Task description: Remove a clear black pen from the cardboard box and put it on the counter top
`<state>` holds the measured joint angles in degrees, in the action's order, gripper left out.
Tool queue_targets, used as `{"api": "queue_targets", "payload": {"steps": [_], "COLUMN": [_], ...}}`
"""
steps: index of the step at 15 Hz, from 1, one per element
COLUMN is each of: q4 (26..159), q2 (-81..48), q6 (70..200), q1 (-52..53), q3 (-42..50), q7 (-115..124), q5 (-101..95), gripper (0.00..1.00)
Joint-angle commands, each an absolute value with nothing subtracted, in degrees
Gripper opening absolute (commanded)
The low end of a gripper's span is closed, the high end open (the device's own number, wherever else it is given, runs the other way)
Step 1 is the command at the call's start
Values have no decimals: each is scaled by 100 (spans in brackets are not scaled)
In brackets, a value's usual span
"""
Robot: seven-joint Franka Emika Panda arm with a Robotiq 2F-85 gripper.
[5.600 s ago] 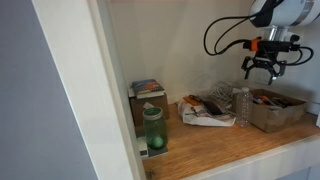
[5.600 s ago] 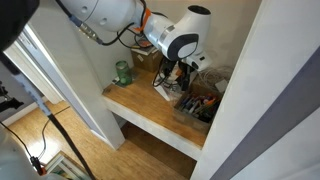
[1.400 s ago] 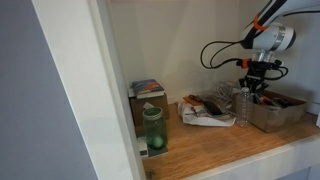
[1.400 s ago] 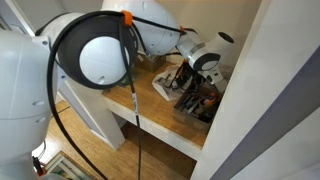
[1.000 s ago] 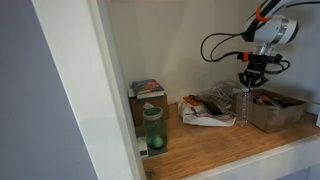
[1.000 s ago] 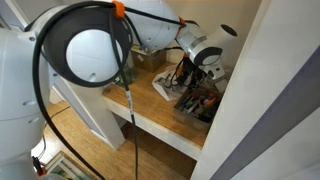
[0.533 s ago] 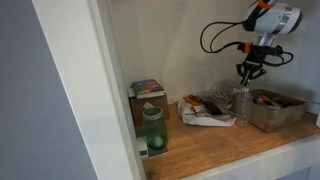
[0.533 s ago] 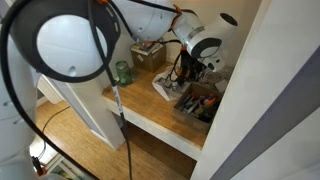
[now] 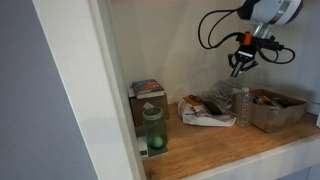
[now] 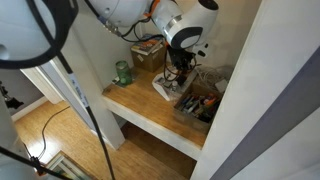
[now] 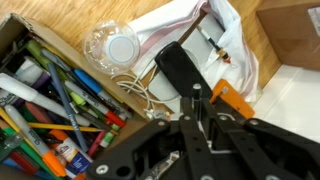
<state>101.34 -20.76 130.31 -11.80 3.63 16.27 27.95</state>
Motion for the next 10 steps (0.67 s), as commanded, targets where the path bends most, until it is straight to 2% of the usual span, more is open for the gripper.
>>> {"api": "queue_targets", "payload": {"steps": [1, 6, 7, 10], "q4": [11110, 11532, 11279, 11394], "q2": [-1344, -1003, -1231, -1147], "q6": [13513, 13102, 13229, 13166], "q1": [-1019, -977, -852, -849], "q3": [129, -151, -24, -40], "q7": [572, -831, -366, -649], "q5": [3000, 3574, 3251, 3387], "gripper": [3, 3, 13, 13]}}
